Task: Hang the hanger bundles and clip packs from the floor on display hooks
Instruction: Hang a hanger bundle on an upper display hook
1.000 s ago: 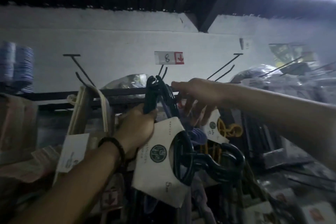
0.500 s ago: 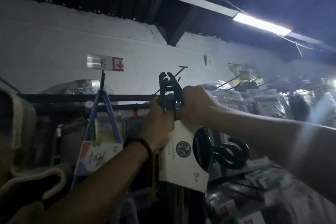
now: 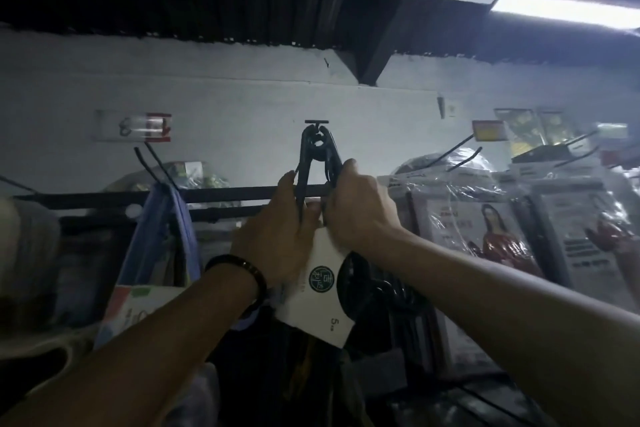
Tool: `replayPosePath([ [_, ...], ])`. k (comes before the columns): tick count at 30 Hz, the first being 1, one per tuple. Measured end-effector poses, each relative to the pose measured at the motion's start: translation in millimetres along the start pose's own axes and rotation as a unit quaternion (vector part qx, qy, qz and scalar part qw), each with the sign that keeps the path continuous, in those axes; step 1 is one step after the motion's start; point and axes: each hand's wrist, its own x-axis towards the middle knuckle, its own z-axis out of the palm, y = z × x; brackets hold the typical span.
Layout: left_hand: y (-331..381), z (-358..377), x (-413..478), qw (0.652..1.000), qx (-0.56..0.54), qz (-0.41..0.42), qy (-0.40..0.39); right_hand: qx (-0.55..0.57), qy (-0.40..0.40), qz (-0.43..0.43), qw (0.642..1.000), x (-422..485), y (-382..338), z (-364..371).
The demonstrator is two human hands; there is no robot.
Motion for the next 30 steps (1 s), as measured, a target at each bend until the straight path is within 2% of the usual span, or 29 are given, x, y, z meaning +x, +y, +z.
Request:
replayPosePath([
  [3,-6,3,-2,0.998,0.051,0.031,-0.010,-0.002,-0.011,-0.009,1.000,9,4,9],
  [9,-26,3,9,0.992,0.116,0.013,-0.041,-0.005,-0.052,0.002,0.999,30,3,33],
  [13,-40,14,12,0.970,0.230,0.012,-0.082,0.013,-0.101,0.040,0.994,39,11,62],
  [19,-70,40,6,0.937,0.321,-0.032,-0.135,0.026,-0.193,0.037,0.980,55,28,112],
  [23,-89,48,-7,0.932,0.307,-0.028,-0.191,0.017,-0.251,0.048,0.967,65,37,132],
  [25,-91,49,-6,0.933,0.302,-0.020,-0.195,0.007,-0.250,0.019,0.968,67,41,133],
  [27,-85,47,-2,0.934,0.296,-0.015,-0.198,-0.060,-0.269,-0.049,0.960,63,46,125],
  [30,-72,33,-3,0.928,0.282,-0.050,-0.240,-0.068,-0.294,-0.040,0.953,51,52,116],
])
